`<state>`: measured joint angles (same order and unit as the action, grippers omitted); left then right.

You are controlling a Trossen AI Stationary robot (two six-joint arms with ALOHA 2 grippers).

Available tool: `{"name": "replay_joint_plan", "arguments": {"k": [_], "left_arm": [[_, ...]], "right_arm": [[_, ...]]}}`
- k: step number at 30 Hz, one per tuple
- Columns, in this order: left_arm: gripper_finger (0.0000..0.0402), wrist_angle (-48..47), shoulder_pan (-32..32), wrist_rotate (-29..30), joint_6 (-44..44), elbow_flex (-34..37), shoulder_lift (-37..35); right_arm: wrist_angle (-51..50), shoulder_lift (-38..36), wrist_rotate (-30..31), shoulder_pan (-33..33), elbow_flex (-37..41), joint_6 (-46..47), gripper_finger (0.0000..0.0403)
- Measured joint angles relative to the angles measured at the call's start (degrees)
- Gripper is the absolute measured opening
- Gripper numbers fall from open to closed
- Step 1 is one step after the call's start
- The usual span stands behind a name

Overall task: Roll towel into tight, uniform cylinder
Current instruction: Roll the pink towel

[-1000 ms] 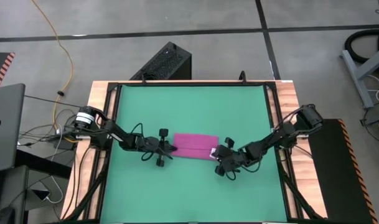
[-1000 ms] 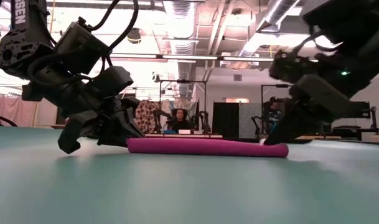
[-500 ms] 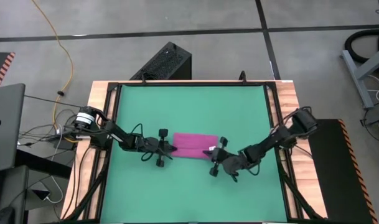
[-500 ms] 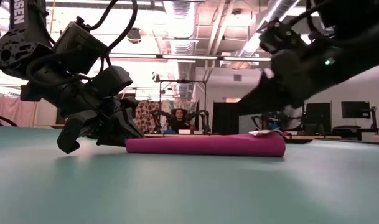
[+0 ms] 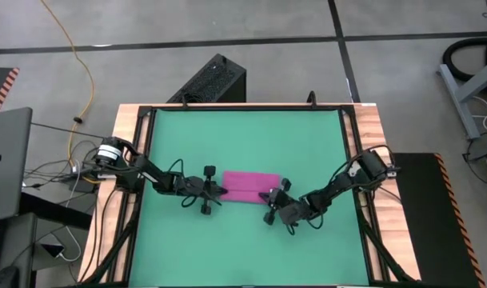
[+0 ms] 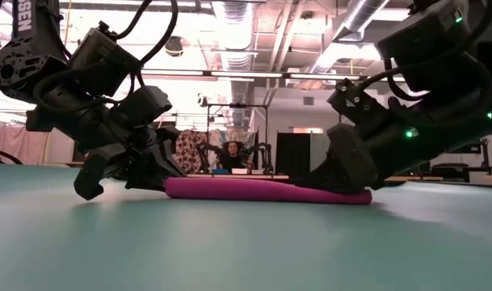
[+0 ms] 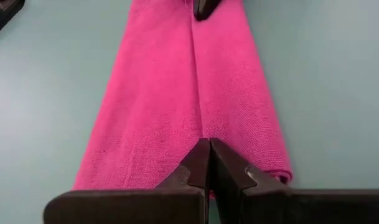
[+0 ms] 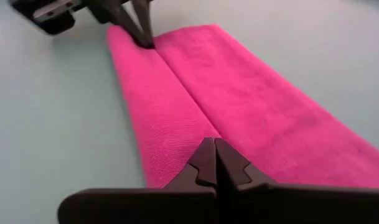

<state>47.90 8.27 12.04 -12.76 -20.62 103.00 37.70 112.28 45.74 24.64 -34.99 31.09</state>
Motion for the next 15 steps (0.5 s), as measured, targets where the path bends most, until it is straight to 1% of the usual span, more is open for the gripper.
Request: {"name": "replay_joint_plan", "arguments": {"k": [4, 7, 10, 12, 15], "left_arm": [[0.0000, -0.2, 0.2, 2.7, -0.1, 0.2, -2.3], [0.0000, -1.1, 0.5, 5.1, -1.9, 0.3, -6.9], [0.0000, -1.6, 0.7, 7.7, -4.4, 0.2, -12.1], [0.0001, -3.8, 0.7, 7.3, -5.8, 0.1, -15.0], [0.0014, -8.6, 1.1, 1.1, -7.5, 0.2, -18.0]], "right_arm": [[-4.1, 0.3, -1.9, -0.2, 0.2, 4.7, 0.0008], [-5.6, 0.3, -2.7, -0.4, 0.2, 6.9, 0.0008], [-5.7, 0.3, -2.9, -0.4, 0.3, 6.9, 0.0008], [-5.6, 0.3, -3.1, -0.4, 0.3, 6.9, 0.0008], [-5.5, 0.4, -3.4, -0.4, 0.3, 6.9, 0.0008]]}}
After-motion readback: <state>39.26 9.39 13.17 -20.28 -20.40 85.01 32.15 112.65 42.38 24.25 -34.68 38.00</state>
